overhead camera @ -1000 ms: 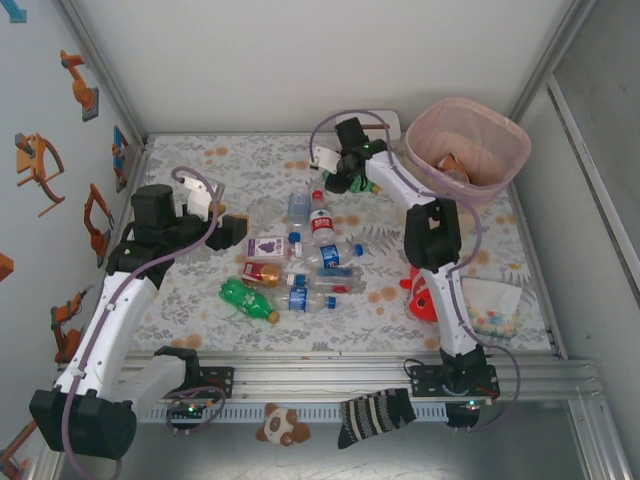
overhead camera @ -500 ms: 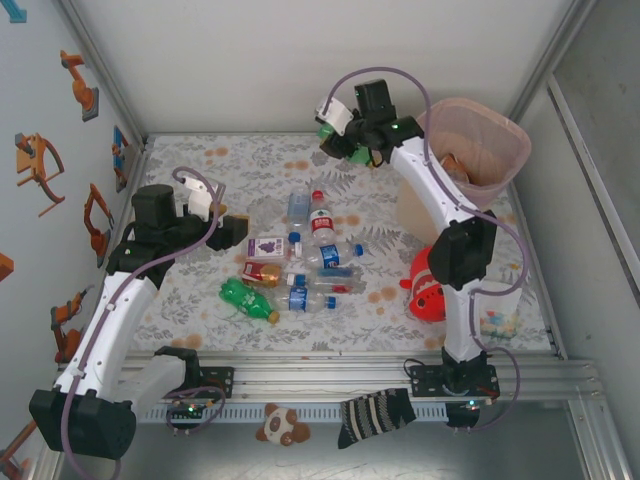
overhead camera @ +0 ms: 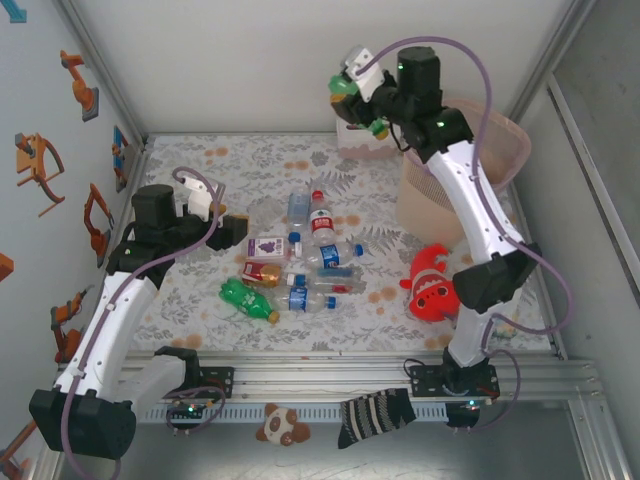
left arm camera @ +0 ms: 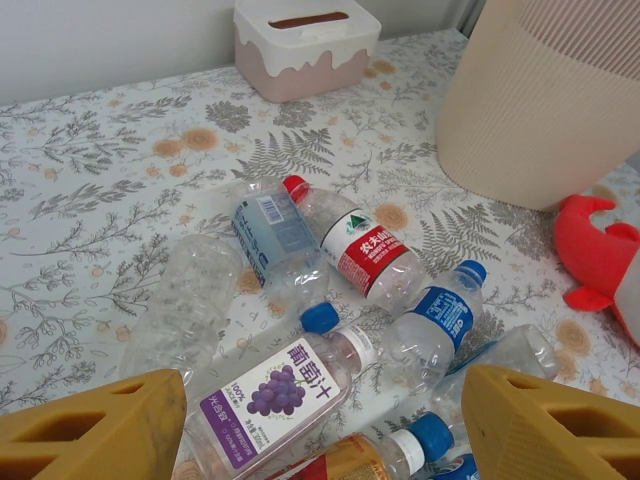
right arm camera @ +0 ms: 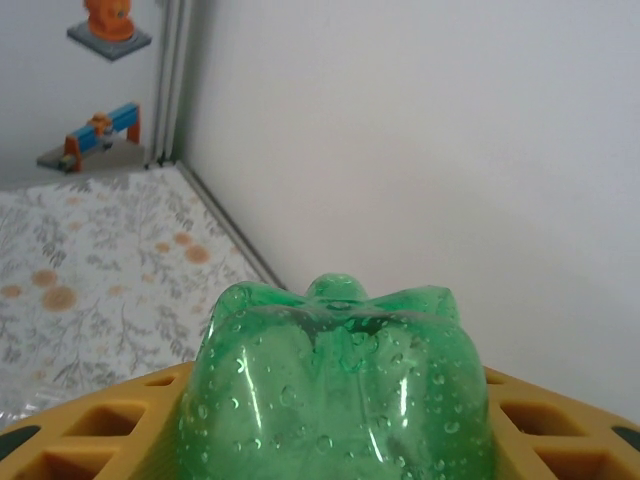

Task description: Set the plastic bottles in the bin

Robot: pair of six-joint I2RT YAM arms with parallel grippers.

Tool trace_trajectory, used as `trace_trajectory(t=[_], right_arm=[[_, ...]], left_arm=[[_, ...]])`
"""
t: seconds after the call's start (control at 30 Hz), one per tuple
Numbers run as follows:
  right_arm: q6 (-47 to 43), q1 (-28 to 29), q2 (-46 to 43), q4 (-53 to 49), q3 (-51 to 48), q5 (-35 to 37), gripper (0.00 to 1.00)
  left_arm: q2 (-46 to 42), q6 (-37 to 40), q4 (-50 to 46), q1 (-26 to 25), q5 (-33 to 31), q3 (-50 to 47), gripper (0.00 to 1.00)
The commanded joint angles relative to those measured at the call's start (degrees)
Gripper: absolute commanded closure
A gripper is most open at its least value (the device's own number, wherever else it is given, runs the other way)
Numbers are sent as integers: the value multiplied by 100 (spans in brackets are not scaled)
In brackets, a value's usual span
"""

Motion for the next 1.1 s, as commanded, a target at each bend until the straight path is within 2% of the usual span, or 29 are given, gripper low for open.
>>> trace_trajectory(t=[0.0, 0.5, 0.77, 1.07], right_arm=[[580, -382, -341, 362, -49, -6, 47], [1759, -2103, -1144, 181, -1242, -586, 47], [1806, -2689, -1097, -401, -1834, -715, 48], [1225, -2902, -1014, -1381, -2460, -950, 49]], left_arm=[[-22, -41, 44, -11, 10, -32, 27], [-17, -55, 48, -11, 19, -32, 27], [-31, -62, 61, -11, 45, -32, 27], [-15, -76, 50, -20, 58, -50, 27]])
